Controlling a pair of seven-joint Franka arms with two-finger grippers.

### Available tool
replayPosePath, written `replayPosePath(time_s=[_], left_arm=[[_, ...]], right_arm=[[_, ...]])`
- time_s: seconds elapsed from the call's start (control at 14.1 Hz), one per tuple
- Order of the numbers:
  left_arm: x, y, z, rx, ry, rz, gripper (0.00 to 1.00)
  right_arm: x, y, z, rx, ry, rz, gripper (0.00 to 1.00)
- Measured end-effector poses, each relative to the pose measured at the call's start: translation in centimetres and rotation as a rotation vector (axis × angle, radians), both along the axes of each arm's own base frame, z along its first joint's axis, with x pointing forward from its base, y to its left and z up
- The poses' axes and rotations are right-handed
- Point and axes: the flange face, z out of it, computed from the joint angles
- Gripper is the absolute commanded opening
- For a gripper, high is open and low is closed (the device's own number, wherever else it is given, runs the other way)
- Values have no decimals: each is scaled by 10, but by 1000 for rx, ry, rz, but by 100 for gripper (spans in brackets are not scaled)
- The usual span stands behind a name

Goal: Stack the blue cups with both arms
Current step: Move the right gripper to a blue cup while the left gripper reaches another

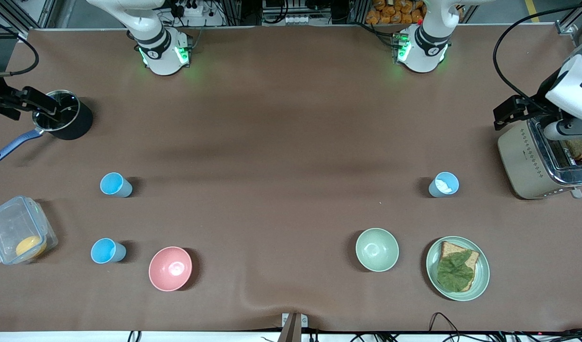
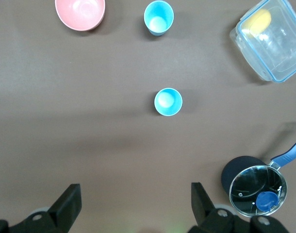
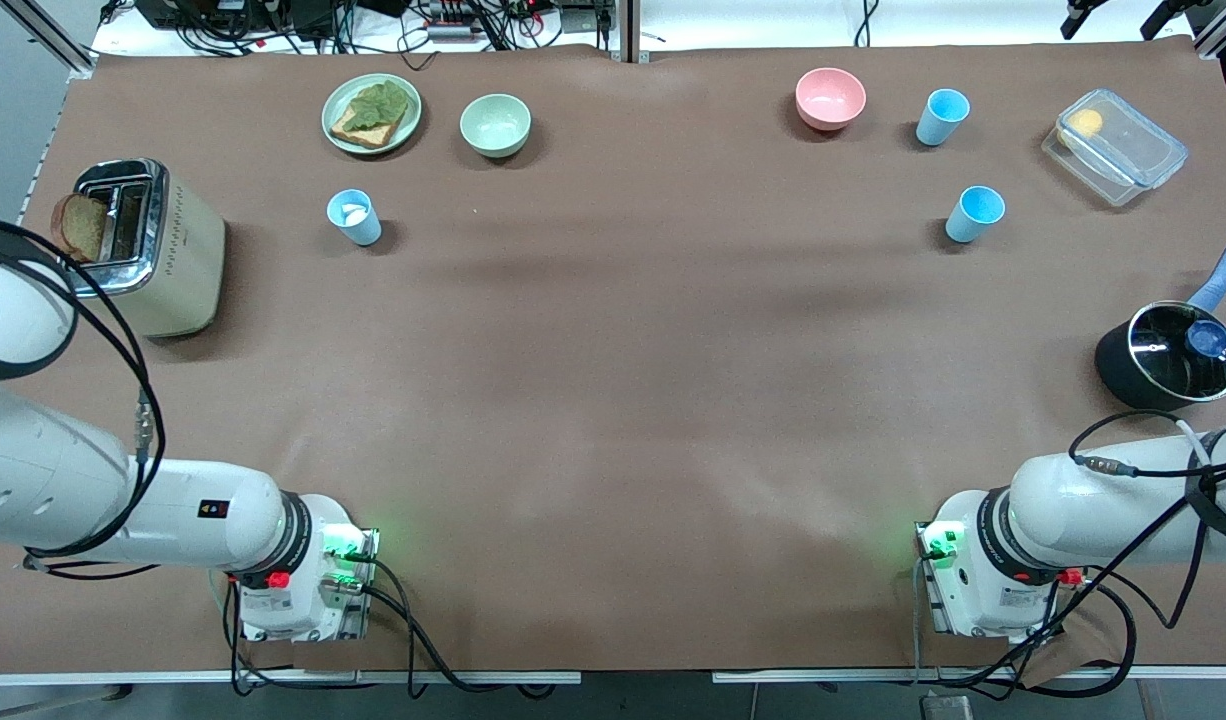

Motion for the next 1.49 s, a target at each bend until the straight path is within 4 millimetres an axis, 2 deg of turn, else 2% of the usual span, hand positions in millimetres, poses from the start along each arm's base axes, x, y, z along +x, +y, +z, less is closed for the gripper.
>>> replayPosePath(time_s=[0.36, 0.64, 0.78, 0.99, 1.14, 1.35, 1.49], left_arm=[[0, 2, 0, 0, 0, 4, 100], [2, 19, 0, -32, 4, 17, 100], [2, 21, -1, -35, 7, 22, 100], [4, 25, -12, -33, 27, 30, 100], [11, 32, -32, -33, 29, 42, 100], [20, 37, -80, -33, 38, 48, 100], [24, 38, -121, -35, 24, 48, 100]], right_arm=[[1, -1, 3, -1, -14, -2, 100], [1, -2, 3, -1, -14, -4, 100], [5, -2, -4, -1, -24, -4, 100], [15, -3, -40, -1, -25, -6, 100], [20, -4, -66, 0, 2, -7, 100], [31, -8, -108, 1, 34, -13, 100], [36, -10, -142, 1, 36, -17, 100]])
